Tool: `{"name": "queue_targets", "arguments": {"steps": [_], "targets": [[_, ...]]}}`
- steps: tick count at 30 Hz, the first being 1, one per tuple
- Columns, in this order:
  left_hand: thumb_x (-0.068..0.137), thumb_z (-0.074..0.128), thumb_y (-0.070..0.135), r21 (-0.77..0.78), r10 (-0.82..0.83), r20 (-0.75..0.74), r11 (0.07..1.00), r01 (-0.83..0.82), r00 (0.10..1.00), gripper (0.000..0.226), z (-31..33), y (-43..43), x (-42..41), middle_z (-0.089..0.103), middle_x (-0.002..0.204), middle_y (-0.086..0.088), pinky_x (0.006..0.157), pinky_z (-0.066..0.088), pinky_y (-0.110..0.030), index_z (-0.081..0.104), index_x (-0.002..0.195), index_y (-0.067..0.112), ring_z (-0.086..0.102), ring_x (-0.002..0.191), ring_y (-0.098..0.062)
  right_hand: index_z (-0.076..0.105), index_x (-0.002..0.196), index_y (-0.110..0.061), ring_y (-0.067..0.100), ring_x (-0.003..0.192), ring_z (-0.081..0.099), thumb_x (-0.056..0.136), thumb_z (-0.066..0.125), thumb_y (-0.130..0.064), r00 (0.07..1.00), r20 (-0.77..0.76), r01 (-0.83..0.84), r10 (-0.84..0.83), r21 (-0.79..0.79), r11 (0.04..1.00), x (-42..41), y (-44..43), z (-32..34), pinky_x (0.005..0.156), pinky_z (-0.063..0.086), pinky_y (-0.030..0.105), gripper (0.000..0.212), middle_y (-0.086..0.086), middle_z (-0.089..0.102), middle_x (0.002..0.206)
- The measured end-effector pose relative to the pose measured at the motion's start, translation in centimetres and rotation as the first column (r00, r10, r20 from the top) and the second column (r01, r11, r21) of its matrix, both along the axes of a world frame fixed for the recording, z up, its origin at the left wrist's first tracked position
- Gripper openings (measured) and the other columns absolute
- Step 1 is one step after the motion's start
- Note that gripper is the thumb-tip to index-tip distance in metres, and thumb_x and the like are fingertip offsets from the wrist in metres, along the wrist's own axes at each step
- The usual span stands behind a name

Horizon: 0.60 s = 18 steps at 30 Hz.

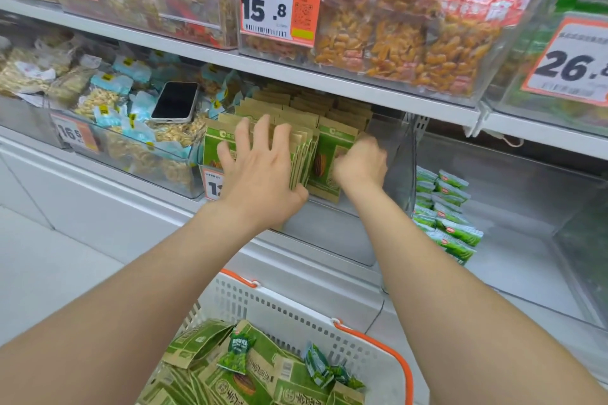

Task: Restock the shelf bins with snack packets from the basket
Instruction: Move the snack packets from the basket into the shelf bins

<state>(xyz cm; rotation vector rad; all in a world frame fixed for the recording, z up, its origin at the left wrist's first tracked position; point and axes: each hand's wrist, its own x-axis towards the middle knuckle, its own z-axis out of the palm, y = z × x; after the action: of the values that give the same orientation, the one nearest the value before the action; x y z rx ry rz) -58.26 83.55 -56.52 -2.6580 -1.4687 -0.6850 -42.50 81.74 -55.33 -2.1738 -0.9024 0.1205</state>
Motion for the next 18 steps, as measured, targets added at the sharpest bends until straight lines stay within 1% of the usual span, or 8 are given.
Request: {"name": "queue_targets", "arguments": {"steps": [2,5,10,12,14,16,17,18], "targets": [[0.082,0.069,0.052,-0.001,0.000,0.007,1.000,0.000,1.000,0.090,0.0,0.0,0.1,0.016,0.166,-0.011,0.118,0.022,-0.063,0.025,0.154,0.020,0.007,0.155,-0.039,0.053,0.124,-0.006,0.042,0.117,0.062,0.095,0.062,-0.008,1.000,-0.017,0.007,-0.006,0.032,0.999,-0.1,0.0,-0.4,0.090,0.051,0.042,0.031,0.021,0.064,0.125],[0.083,0.070,0.049,-0.011,0.001,0.020,1.000,0.000,1.000,0.090,0.0,-0.2,0.2,0.015,0.167,-0.013,0.118,0.022,-0.063,0.025,0.154,0.019,0.006,0.156,-0.039,0.038,0.127,-0.003,0.044,0.113,0.064,0.091,0.064,-0.005,0.998,-0.069,0.022,-0.016,0.095,0.995,-0.5,-0.2,-0.5,0.086,0.052,0.044,0.044,0.024,0.063,0.123],[0.082,0.072,0.038,-0.015,-0.027,0.044,0.999,0.028,0.999,0.088,0.1,-0.9,0.2,0.017,0.166,-0.015,0.118,0.022,-0.064,0.027,0.154,0.017,0.007,0.157,-0.038,0.031,0.134,-0.002,0.044,0.122,0.058,0.087,0.064,-0.005,0.983,-0.182,-0.015,0.030,0.082,0.997,-1.4,-1.0,-0.1,0.098,0.052,0.046,0.057,0.024,0.051,0.137],[0.081,0.070,0.029,0.063,-0.068,0.097,0.996,0.062,0.993,0.076,0.3,-1.6,0.2,0.027,0.162,-0.014,0.115,0.026,-0.061,0.038,0.148,0.017,0.017,0.153,-0.038,0.029,0.140,-0.001,0.043,0.127,0.054,0.088,0.063,-0.008,0.979,-0.196,-0.047,0.053,0.034,0.998,-1.7,-1.7,0.1,0.101,0.048,0.043,0.062,0.023,0.045,0.142],[0.078,0.065,0.019,0.228,-0.141,0.162,0.968,0.102,0.977,0.056,0.6,-2.3,0.1,0.043,0.149,-0.011,0.104,0.034,-0.053,0.052,0.132,0.017,0.034,0.139,-0.038,0.032,0.140,-0.001,0.043,0.128,0.052,0.091,0.060,-0.011,0.979,-0.187,-0.079,0.077,0.000,0.997,-2.0,-2.8,0.6,0.098,0.045,0.039,0.057,0.022,0.041,0.144],[0.077,0.062,0.014,0.379,-0.203,0.198,0.918,0.116,0.959,0.039,1.1,-2.9,-0.2,0.053,0.125,-0.008,0.086,0.038,-0.046,0.057,0.115,0.017,0.044,0.115,-0.035,0.044,0.136,-0.004,0.040,0.125,0.053,0.093,0.055,-0.011,0.984,-0.110,-0.141,0.139,-0.003,0.990,-2.3,-4.4,1.3,0.094,0.041,0.033,0.046,0.019,0.043,0.141],[0.078,0.061,0.014,0.413,-0.225,0.214,0.903,0.120,0.951,0.031,1.2,-3.2,-0.4,0.055,0.113,-0.007,0.078,0.039,-0.046,0.058,0.109,0.016,0.046,0.104,-0.033,0.052,0.132,-0.007,0.037,0.124,0.053,0.092,0.053,-0.011,0.982,-0.045,-0.184,0.184,0.004,0.983,-2.5,-5.4,1.7,0.094,0.041,0.031,0.040,0.016,0.047,0.137],[0.081,0.061,0.015,0.402,-0.242,0.236,0.906,0.132,0.941,0.023,1.2,-3.4,-0.6,0.056,0.101,-0.005,0.073,0.040,-0.046,0.057,0.104,0.016,0.047,0.094,-0.031,0.061,0.125,-0.012,0.033,0.121,0.055,0.090,0.051,-0.011,0.974,0.023,-0.224,0.224,0.017,0.974,-2.8,-6.4,1.9,0.097,0.042,0.031,0.036,0.013,0.054,0.131]]}}
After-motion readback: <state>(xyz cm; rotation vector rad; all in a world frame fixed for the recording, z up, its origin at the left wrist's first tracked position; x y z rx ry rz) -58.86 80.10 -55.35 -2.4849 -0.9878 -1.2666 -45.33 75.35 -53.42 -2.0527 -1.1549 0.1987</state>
